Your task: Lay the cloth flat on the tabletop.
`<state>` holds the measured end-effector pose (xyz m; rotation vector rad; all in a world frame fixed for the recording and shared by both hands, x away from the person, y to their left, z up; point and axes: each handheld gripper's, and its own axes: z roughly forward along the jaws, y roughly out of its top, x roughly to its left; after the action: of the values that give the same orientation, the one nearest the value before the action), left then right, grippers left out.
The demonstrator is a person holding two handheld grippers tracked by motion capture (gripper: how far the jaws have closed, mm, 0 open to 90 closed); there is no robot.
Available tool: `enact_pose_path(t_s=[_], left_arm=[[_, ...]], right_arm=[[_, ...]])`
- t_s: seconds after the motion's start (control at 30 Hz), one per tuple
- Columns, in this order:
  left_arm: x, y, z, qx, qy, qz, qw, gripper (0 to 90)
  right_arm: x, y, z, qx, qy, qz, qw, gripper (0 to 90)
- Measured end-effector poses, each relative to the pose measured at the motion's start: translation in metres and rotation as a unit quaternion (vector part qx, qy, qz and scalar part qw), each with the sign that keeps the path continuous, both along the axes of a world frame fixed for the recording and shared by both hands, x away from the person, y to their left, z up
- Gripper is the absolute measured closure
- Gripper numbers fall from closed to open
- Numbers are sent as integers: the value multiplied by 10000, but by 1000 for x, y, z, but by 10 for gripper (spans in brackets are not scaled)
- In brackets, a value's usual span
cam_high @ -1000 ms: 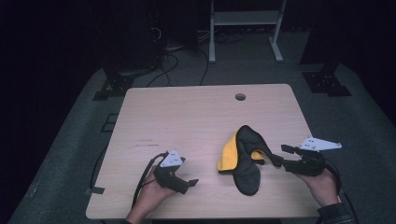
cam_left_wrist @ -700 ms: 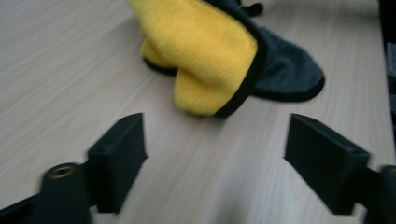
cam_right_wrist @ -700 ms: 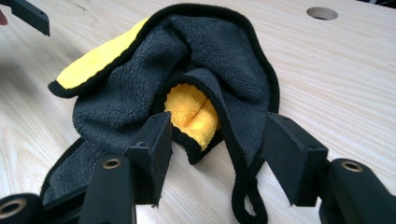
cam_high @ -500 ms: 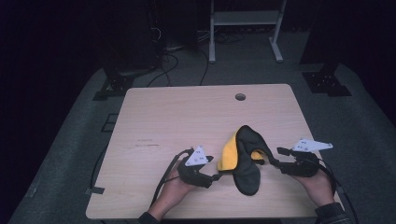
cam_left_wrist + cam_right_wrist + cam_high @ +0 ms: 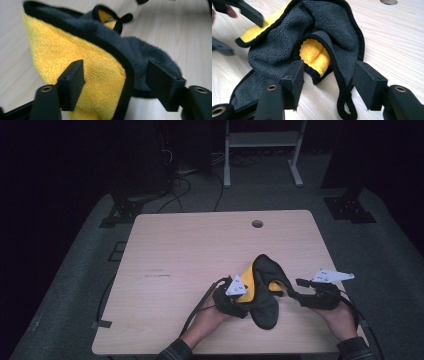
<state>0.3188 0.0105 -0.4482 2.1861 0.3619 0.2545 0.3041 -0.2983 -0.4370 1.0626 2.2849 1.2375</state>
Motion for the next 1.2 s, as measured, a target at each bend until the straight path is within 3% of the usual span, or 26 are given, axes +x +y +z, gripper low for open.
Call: enact_pose_path(t_s=[0.17,0.4,0.67,0.93,1.03,1.2], left_arm=[[8,0,-10,142,122,1,9998,376],[9,8,-9,77,165,90,9998,426],[15,29,1,-23,126,391,9992,646],[21,38,-3,87,354,542,9979,754],[23,40,-1,176,377,612,9973,858],[26,52,8,5,326,765,9965,867]], right_arm=[[1,0,-1,-25,18,16,10000,411],[1,1,-2,-61,30,32,10000,411],[2,2,-3,-103,55,39,9999,412],[2,3,-4,-152,59,61,9998,411],[2,4,-4,-182,61,69,9998,412],[2,4,-5,-194,55,73,9998,412]])
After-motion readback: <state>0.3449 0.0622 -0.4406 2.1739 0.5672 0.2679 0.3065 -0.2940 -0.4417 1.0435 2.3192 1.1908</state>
